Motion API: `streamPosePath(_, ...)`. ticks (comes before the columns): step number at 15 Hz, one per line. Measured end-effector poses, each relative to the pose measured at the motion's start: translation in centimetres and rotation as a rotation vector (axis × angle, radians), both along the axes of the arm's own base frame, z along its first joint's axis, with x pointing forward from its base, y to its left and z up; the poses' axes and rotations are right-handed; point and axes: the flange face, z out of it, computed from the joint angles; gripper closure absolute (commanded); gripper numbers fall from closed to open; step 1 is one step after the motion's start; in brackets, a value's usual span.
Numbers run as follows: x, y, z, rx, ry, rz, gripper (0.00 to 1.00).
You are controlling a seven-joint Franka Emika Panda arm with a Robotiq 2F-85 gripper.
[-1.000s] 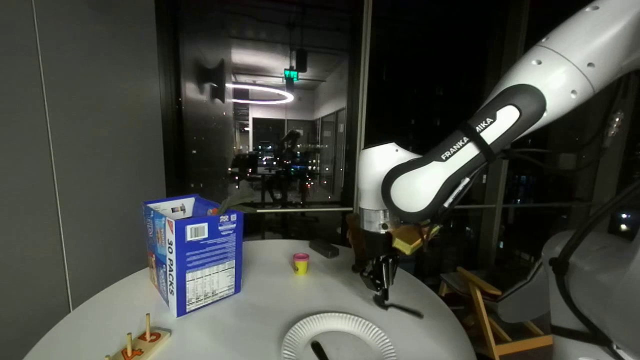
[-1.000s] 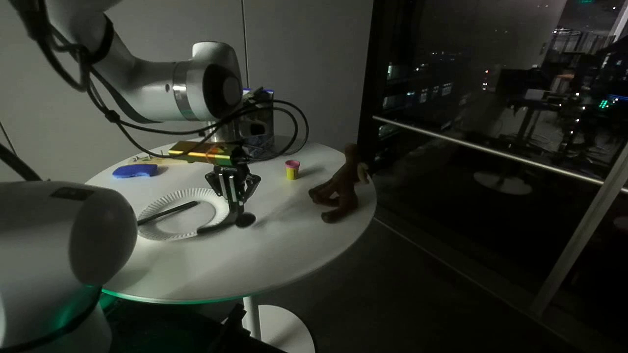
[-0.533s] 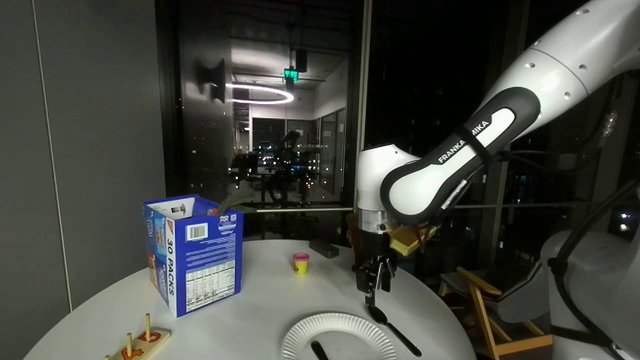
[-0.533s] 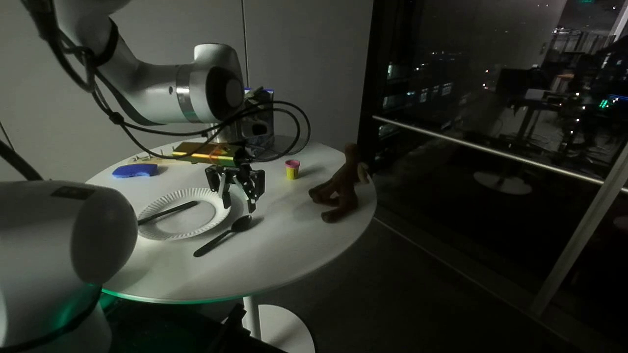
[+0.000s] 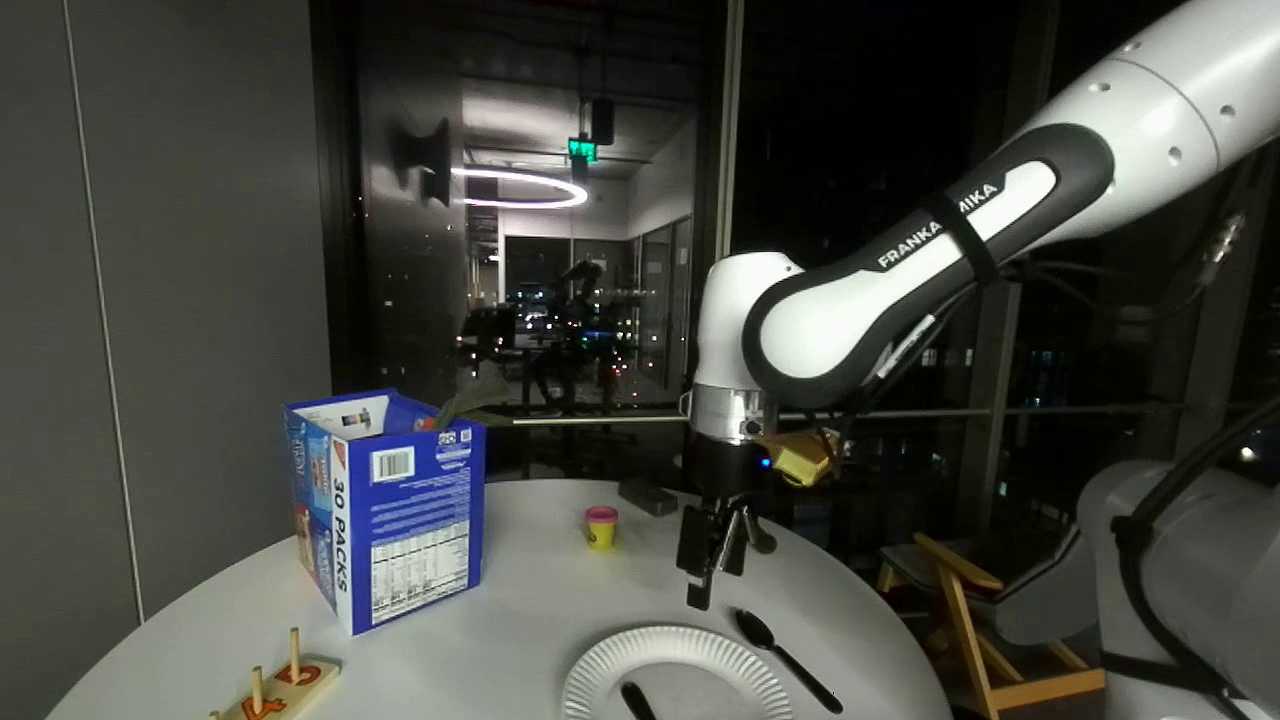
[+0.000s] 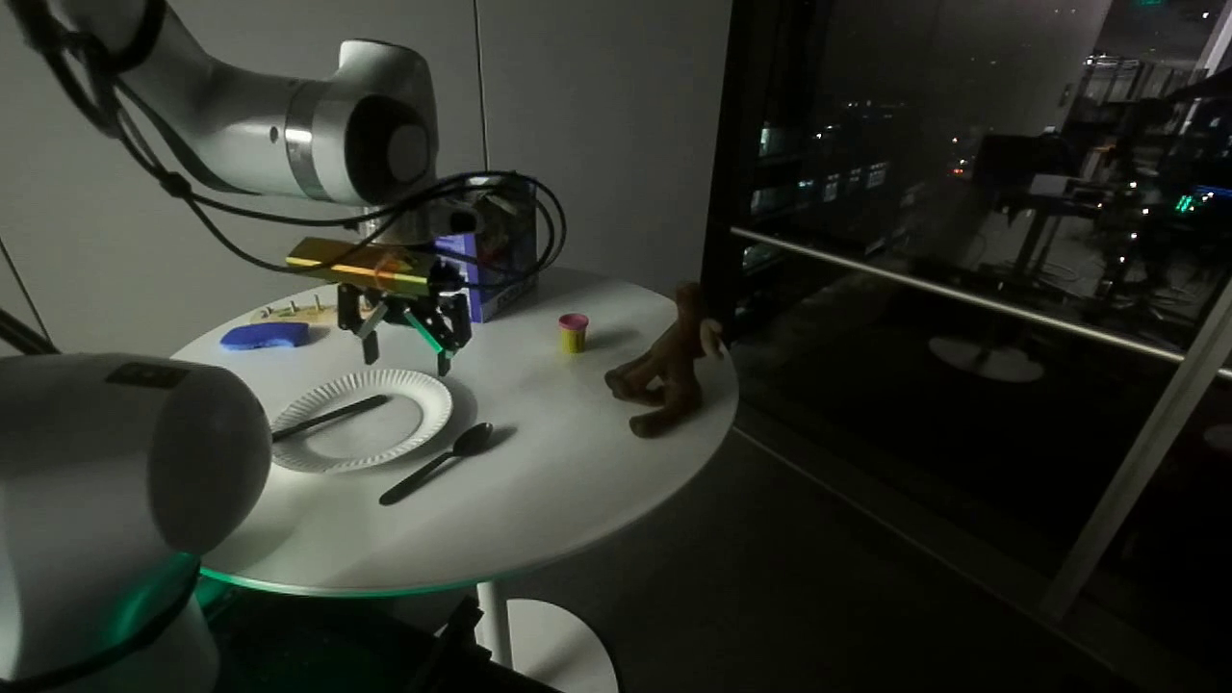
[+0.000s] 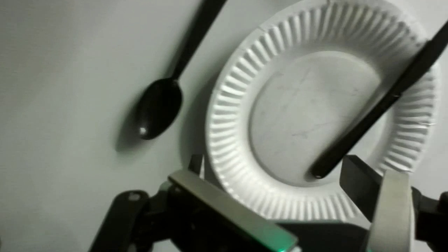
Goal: Remove the spoon and knife from the white plate then place the radish from the blue box on the plate.
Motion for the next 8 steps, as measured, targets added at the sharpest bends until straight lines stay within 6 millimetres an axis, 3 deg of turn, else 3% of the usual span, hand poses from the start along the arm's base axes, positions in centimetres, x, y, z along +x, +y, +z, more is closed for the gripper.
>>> streamPosePath(2, -0.5, 2.8, -0.4, 0.046, 0.033, 0.018, 0.0)
streamPosePath(6, -2.0, 9.0, -3.4, 0.044, 0.064, 0.008, 0.0)
streamPosePath(7, -2.1, 10.1, -4.1, 0.031, 0.052, -0.01, 0.23)
streamPosePath(8, -2.2, 11.1, -4.7, 0.02, 0.031, -0.037, 0.2)
